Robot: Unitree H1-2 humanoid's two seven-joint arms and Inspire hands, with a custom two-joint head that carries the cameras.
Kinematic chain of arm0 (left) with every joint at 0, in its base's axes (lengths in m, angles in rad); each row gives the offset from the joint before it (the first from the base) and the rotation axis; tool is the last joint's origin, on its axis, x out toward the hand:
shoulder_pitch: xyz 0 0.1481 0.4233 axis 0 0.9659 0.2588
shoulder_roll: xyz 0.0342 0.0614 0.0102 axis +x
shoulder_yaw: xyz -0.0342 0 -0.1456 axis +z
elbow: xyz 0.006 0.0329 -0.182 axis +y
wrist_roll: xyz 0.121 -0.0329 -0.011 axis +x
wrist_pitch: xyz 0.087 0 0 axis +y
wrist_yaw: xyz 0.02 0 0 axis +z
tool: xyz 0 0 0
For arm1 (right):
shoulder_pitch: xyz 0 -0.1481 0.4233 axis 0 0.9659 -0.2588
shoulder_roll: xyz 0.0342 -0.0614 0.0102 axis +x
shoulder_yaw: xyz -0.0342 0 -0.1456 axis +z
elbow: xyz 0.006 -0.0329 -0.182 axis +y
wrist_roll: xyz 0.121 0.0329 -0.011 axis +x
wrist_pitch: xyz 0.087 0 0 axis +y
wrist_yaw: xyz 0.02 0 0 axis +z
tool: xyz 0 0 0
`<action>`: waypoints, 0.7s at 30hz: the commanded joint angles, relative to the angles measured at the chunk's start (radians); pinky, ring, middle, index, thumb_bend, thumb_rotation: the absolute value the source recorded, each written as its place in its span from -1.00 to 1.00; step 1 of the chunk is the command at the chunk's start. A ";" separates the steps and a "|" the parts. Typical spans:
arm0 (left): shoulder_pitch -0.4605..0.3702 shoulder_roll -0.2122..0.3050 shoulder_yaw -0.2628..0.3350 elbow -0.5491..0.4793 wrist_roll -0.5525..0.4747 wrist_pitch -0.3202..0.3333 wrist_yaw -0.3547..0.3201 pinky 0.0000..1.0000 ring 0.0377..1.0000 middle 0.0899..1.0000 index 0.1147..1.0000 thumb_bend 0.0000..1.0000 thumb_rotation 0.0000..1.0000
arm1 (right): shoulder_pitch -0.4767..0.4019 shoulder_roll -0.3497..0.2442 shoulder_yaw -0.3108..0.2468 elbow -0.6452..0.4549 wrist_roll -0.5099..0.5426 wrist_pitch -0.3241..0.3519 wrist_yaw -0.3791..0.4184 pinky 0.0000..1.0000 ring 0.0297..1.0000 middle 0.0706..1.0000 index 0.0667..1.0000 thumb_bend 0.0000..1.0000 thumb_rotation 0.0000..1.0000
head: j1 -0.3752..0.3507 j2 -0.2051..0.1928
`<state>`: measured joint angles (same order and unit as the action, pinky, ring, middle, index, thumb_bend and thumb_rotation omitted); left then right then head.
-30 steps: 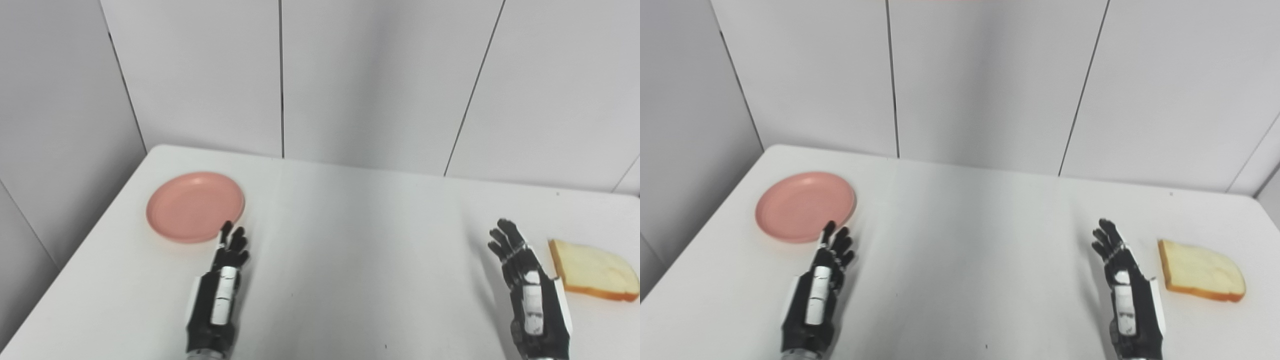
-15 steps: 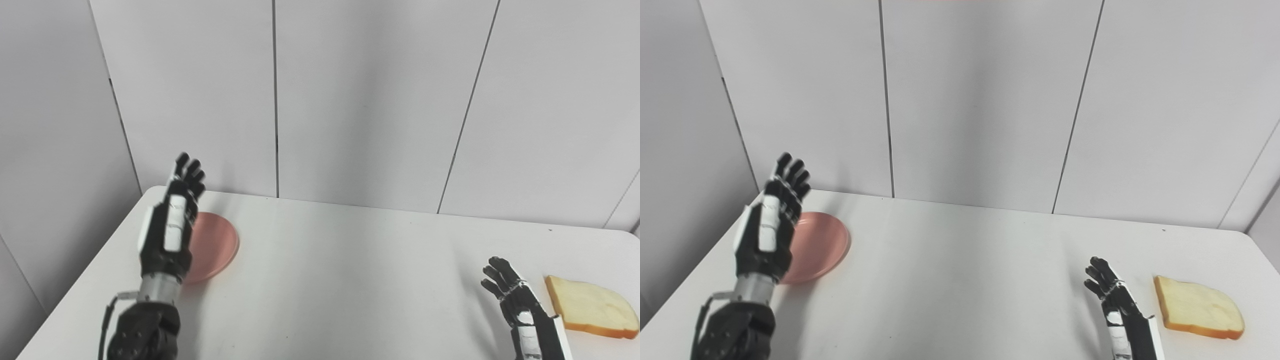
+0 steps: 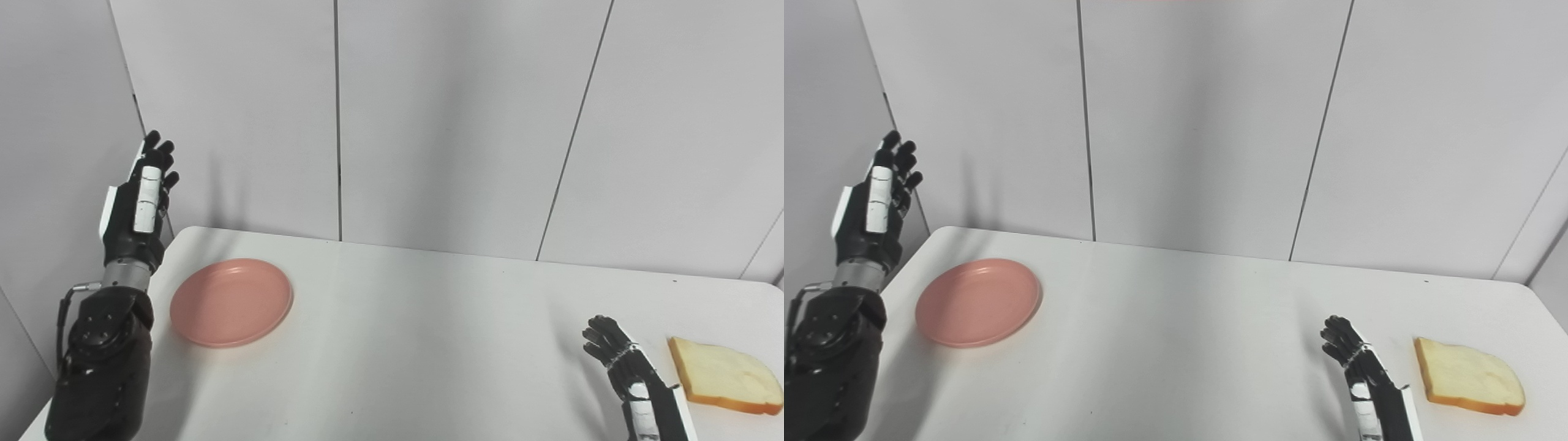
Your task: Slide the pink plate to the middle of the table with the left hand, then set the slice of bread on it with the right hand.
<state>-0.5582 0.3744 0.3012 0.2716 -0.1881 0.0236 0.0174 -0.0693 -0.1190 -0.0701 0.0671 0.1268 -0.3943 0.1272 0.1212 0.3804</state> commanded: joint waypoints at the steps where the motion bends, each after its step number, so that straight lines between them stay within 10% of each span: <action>1: -0.087 0.067 0.011 0.063 0.011 -0.096 -0.017 0.90 0.92 0.87 0.84 0.80 0.73 | 0.111 0.070 0.039 0.152 0.011 -0.002 0.006 0.67 0.66 0.67 0.61 0.71 0.91 | -0.003 0.002; 21: -0.186 0.110 0.005 0.647 -0.015 -0.438 -0.102 0.68 0.86 0.86 0.89 0.77 0.62 | 0.126 0.063 0.043 0.122 0.000 0.018 0.022 0.58 0.59 0.54 0.61 0.70 0.91 | -0.020 0.029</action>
<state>-0.6831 0.4498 0.3039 0.9226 -0.1970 -0.3515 -0.0813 -0.0654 -0.1181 -0.0665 0.0651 0.1153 -0.3938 0.1463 0.1012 0.4080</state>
